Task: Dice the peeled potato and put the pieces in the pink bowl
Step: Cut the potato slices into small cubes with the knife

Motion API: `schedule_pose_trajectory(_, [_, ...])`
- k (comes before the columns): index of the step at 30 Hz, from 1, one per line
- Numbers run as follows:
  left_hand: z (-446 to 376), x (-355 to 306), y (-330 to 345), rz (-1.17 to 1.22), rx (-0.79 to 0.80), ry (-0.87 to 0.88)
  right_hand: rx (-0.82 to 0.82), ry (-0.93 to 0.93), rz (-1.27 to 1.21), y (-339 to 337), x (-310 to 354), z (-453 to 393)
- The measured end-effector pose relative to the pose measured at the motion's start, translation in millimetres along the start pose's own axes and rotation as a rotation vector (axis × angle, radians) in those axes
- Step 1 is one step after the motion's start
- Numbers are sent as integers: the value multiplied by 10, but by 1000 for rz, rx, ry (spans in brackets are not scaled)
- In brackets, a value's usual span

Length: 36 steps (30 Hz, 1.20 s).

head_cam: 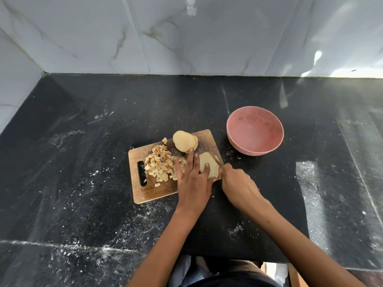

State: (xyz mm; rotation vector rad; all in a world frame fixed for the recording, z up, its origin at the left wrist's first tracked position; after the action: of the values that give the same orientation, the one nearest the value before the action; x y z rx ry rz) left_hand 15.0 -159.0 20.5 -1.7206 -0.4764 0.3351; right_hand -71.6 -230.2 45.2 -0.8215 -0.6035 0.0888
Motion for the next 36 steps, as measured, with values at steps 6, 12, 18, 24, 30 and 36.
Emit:
schedule_pose_trajectory(6, [-18,12,-8,26,-1,-3,4,40,76,76,126,-118])
schedule_pose_trajectory(12, [-10,-6,11,13,5,-10,62,70,73,76,-5,-32])
schedule_pose_trajectory(18, [-5,-5,12,8,-7,-15,87,108,91,129,-371,307])
schedule_pose_trajectory(24, [17,37,-34,2,-38,-30,38,35,1,-1,-328,379])
schedule_pose_trajectory(30, [45,52,-58,19,-41,-26,-15,20,-19,-67,-124,134])
schedule_pose_trajectory(36, [50,63,-78,29,-41,-43,14,26,47,-15,49,-72])
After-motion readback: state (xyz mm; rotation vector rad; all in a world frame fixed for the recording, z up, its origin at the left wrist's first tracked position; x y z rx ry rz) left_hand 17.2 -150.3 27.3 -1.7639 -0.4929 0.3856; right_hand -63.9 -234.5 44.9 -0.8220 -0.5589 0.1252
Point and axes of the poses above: each hand's wrist, its own z-axis away from the middle knuckle, its own y-axis out of the palm, x = y × z, the point moved 6 cm from there along -z, towards the middle knuckle, and after that the axes turned 11 degrees about -z, right-handed, at the moved point
